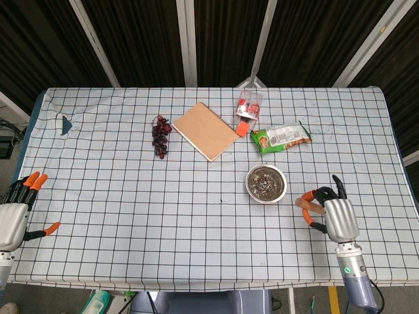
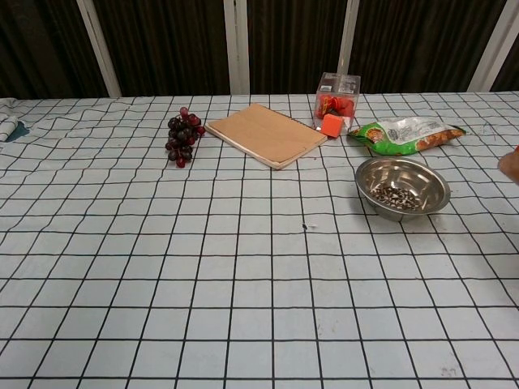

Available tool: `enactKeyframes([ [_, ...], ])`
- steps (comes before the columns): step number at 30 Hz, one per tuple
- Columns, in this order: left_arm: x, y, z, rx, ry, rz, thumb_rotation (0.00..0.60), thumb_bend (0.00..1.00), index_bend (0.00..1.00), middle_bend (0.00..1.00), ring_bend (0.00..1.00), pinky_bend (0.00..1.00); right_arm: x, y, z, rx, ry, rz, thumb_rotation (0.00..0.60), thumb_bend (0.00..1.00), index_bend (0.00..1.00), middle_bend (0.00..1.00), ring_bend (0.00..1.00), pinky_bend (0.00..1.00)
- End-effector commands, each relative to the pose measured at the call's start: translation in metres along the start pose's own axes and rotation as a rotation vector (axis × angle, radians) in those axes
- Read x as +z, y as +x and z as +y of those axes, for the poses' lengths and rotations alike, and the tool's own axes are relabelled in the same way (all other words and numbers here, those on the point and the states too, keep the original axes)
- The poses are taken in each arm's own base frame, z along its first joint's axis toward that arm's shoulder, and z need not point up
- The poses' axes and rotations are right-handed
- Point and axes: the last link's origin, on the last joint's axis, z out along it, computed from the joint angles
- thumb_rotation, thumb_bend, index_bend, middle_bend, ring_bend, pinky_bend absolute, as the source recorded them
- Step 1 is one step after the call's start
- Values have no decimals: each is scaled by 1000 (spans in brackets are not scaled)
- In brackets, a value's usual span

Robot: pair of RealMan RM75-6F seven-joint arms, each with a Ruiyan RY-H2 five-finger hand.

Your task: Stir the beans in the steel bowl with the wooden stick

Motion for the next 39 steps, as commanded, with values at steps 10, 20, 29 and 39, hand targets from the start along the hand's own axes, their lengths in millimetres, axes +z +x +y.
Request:
enactKeyframes([
  [10,0,0,1,-5,5,6,600,50,0,0,0,0,39,70,1,560,-201,229,600,582,860,704,343,0],
  [20,0,1,0,-6,-1,13,600,50,0,0,0,0,61,74,-24,738,-162,388,600,582,864,706,343,0],
  [29,1,1,0,-15,-2,6,600,50,0,0,0,0,72,46,-39,818,-128,451,600,582,869,709,343,0],
  [39,1,1,0,-23,0,0,600,50,0,0,0,0,89,16,-53,843,-138,412,600,581,868,710,343,0],
])
